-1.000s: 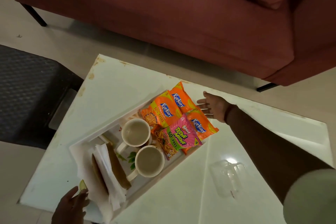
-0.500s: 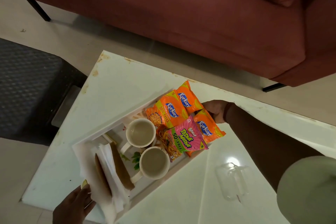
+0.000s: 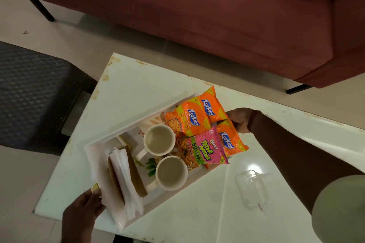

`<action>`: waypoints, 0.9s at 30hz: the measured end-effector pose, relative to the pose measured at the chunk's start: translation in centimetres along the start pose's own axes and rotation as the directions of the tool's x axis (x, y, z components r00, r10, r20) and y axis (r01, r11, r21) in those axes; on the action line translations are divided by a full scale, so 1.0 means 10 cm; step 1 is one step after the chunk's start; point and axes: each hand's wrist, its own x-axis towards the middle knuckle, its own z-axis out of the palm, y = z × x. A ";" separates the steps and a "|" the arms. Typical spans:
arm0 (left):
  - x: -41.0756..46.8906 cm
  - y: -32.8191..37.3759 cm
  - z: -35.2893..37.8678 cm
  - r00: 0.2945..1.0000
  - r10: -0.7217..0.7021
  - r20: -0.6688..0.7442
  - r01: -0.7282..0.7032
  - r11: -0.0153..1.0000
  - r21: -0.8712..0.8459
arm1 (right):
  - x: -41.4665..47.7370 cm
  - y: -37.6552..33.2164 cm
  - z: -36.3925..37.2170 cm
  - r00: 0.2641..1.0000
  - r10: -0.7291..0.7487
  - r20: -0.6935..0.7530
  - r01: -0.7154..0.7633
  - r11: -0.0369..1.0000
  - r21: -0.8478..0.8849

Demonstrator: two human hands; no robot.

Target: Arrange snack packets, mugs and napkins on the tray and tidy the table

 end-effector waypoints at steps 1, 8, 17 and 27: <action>-0.01 0.08 0.02 1.000 0.012 -0.016 -0.012 1.000 -0.024 | -0.02 0.05 -0.02 1.000 -0.016 -0.013 0.016 1.000 0.017; 0.04 0.74 0.16 0.991 0.134 -0.002 -0.134 0.991 0.007 | -0.22 0.56 -0.21 0.990 -0.111 -0.087 0.125 0.976 0.177; 0.34 1.32 0.46 0.955 0.225 0.191 -0.253 0.957 0.140 | -0.36 1.22 -0.38 0.970 -0.132 -0.204 0.199 0.912 0.359; 0.54 1.79 0.87 0.911 0.306 0.276 -0.371 0.900 0.228 | -0.38 1.57 -0.42 0.959 -0.149 -0.243 0.258 0.815 0.519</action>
